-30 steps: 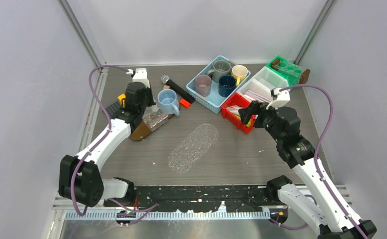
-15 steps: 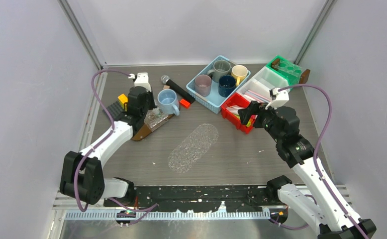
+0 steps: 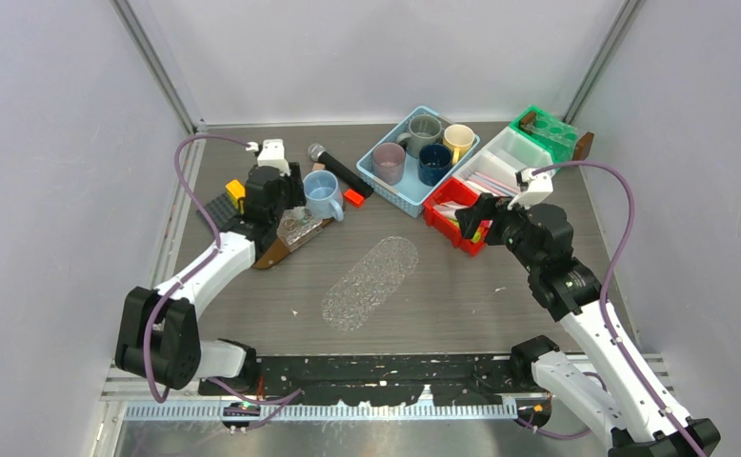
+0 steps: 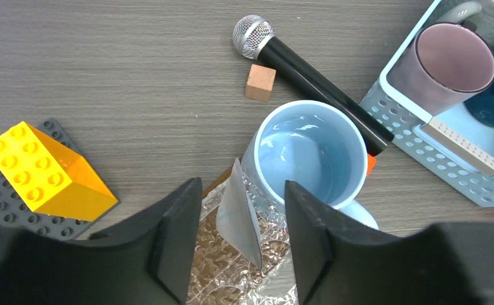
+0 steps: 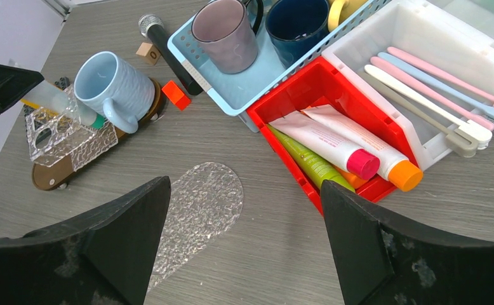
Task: Prepare toiletry sets of a toothbrush and toothpaste on the tray
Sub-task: Pick up the toothpaste from the storage box.
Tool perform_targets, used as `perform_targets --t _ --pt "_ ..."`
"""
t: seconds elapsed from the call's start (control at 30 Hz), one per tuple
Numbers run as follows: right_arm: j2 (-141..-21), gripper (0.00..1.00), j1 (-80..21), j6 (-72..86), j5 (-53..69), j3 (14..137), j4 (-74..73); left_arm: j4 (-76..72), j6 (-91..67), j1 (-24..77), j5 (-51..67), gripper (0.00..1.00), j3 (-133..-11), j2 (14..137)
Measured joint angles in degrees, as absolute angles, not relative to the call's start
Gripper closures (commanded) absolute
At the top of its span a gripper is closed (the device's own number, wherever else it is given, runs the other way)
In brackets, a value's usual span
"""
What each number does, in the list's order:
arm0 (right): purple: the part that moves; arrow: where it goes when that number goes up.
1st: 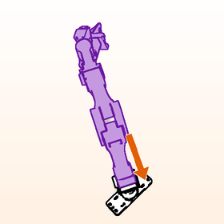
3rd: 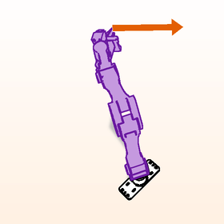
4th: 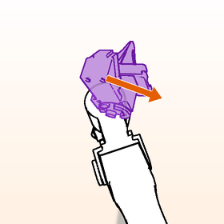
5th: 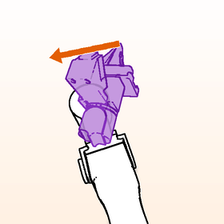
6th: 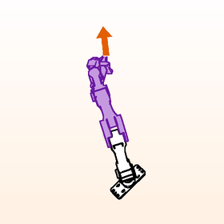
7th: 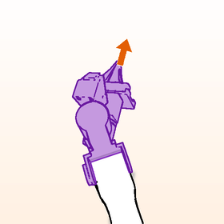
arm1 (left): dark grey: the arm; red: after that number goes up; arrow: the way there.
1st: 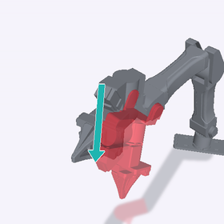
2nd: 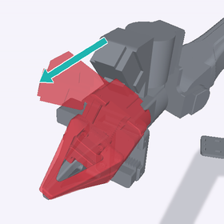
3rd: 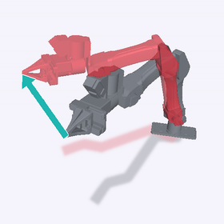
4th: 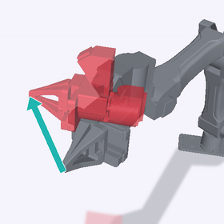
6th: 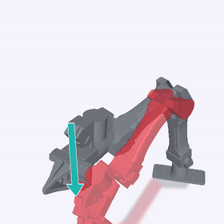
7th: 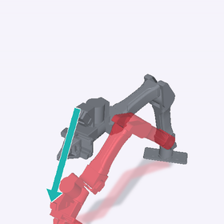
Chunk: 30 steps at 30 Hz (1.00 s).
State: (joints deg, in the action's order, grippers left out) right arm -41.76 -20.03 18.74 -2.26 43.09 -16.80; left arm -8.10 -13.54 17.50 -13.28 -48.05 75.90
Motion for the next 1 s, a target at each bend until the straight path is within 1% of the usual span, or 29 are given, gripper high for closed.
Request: perform_targets --t 0.1,0.17,0.33,0.5,0.77,0.9,1.0 --pt "-41.76 0.06 -20.03 18.76 -2.26 43.09 -16.8 -8.01 -13.37 17.5 -13.5 0.25 -48.05 75.7" --pt "-41.76 0.06 -20.03 18.74 -2.28 43.09 -16.82 -7.73 -13.28 17.5 -13.61 0.17 -48.05 75.2" --pt "-41.78 0.06 -20.03 18.79 -2.7 43.16 -17.63 -5.08 -13.13 17.5 -14.55 0.06 -48.36 71.68" --pt "-43.59 0.06 -20.03 19.29 -4.45 44.45 -20.27 -0.91 -13.04 17.5 -15.51 0.01 -50.3 67.2" --pt "-48.25 0.1 -19.25 22.48 -7.57 45.84 -24.62 12.8 -12.88 17.5 -15.25 0.01 -56.88 59.55" --pt "-51.96 0.11 -16.75 25.96 -6.81 45.95 -25.5 19.31 -11.92 17.5 -12.1 0.01 -58.74 54.39" --pt "-54.61 0.13 -13.04 29.82 -4.73 45.93 -25.15 23.77 -10.37 17.5 -10.04 0.01 -59.02 50.78"
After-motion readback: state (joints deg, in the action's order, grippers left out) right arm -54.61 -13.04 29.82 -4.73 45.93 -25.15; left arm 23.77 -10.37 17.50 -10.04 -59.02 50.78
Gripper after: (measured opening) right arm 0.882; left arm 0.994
